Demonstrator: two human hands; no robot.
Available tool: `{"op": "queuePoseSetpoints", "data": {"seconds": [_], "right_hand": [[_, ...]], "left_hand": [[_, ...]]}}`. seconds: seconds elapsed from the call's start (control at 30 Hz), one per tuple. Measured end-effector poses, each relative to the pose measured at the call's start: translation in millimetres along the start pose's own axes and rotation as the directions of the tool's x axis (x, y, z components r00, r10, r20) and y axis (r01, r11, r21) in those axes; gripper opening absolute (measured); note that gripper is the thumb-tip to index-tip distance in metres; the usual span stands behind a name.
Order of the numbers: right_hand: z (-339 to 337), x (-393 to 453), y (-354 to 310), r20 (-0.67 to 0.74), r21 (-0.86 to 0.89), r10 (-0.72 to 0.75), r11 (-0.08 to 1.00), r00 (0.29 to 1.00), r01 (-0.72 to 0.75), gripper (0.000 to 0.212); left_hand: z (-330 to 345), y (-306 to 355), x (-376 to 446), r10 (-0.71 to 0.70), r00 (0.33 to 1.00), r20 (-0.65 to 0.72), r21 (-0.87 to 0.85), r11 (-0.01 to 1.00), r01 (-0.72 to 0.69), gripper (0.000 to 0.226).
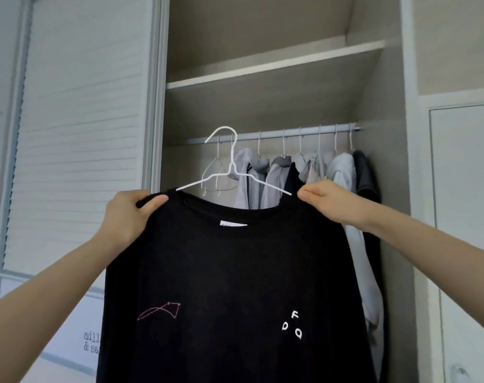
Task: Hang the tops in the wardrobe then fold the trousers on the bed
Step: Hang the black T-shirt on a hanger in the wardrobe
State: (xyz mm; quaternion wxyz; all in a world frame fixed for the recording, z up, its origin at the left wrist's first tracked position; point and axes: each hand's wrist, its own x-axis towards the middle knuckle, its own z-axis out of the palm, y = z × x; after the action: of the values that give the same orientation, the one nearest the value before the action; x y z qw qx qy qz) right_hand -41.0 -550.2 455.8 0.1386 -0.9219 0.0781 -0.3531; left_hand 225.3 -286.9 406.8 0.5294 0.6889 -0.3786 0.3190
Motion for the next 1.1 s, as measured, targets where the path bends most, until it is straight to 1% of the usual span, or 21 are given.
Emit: {"op": "queuePoseSetpoints", "data": {"seconds": [0.07,0.13,0.2,0.27,0.3,0.33,0.37,0.43,0.5,0.57,0.63,0.7,0.77,0.87,0.97,1.1], "right_hand": [[-4.8,-0.6,-6.1,0.095,0.163,0.042,0.985,0.995,-0.057,0.032],[-9.7,-1.3,-10.0,0.206,0.315,0.074,0.939,0.976,-0.138,0.031],[-13.5,2.3,-13.2,0.209,0.375,0.155,0.899,0.966,-0.226,0.034],[-16.2,10.7,-19.6,0.191,0.428,0.296,0.833,0.936,-0.351,0.033],[-20.1,15.5,-26.2,0.219,0.467,0.350,0.782,0.911,-0.413,0.030],[-23.3,18.9,-34.4,0.257,0.506,0.391,0.725,0.884,-0.467,0.027],[-26.4,22.9,-42.4,0.279,0.530,0.412,0.687,0.868,-0.496,0.023],[-30.6,29.1,-58.6,0.286,0.578,0.410,0.647,0.866,-0.497,0.019],[-30.9,33.9,-72.1,0.269,0.614,0.404,0.628,0.874,-0.479,0.019],[-27.4,38.6,-79.6,0.219,0.621,0.391,0.651,0.894,-0.437,0.026],[-21.2,43.5,-84.8,0.202,0.628,0.350,0.671,0.915,-0.395,0.034],[-14.2,49.8,-85.9,0.198,0.605,0.338,0.696,0.920,-0.386,0.036],[-9.5,55.5,-83.1,0.189,0.565,0.367,0.718,0.911,-0.406,0.034],[-0.6,63.6,-77.6,0.198,0.497,0.404,0.744,0.893,-0.446,0.020],[7.4,75.8,-69.3,0.107,0.414,0.381,0.822,0.918,-0.390,0.024],[20.0,92.8,-60.9,0.004,0.268,0.352,0.901,0.936,-0.340,0.028]], "left_hand": [[2.0,2.6,1.5,-0.007,0.999,0.046,-0.039,0.999,0.009,0.041],[6.0,6.1,1.9,-0.011,0.997,0.080,-0.073,0.997,0.017,0.036],[11.4,9.8,4.4,-0.021,0.992,0.123,-0.055,0.998,0.028,0.032],[19.9,11.2,7.3,-0.078,0.973,0.217,0.026,0.997,0.074,0.019],[24.6,13.3,9.9,-0.120,0.953,0.278,0.060,0.992,0.107,0.029],[29.3,15.9,10.9,-0.149,0.928,0.343,0.050,0.989,0.141,0.045],[34.1,19.6,10.9,-0.164,0.900,0.404,0.010,0.985,0.174,0.057],[47.5,29.8,5.9,-0.129,0.852,0.508,-0.101,0.973,0.208,0.062],[64.8,38.4,-2.0,-0.126,0.812,0.570,-0.144,0.958,0.250,0.060],[81.1,49.5,-11.2,-0.140,0.786,0.602,-0.163,0.942,0.293,0.057],[94.2,62.0,-17.8,-0.139,0.780,0.610,-0.207,0.922,0.326,0.055],[104.5,69.7,-21.6,-0.125,0.777,0.617,-0.230,0.916,0.330,0.055],[112.5,74.4,-23.0,-0.098,0.756,0.647,-0.203,0.933,0.296,0.057],[121.2,68.4,-18.5,-0.100,0.735,0.671,-0.150,0.952,0.266,0.057],[134.7,57.1,-8.6,-0.089,0.738,0.668,-0.152,0.956,0.252,0.054],[160.9,45.6,8.9,-0.039,0.744,0.667,-0.213,0.947,0.240,0.044]]}}
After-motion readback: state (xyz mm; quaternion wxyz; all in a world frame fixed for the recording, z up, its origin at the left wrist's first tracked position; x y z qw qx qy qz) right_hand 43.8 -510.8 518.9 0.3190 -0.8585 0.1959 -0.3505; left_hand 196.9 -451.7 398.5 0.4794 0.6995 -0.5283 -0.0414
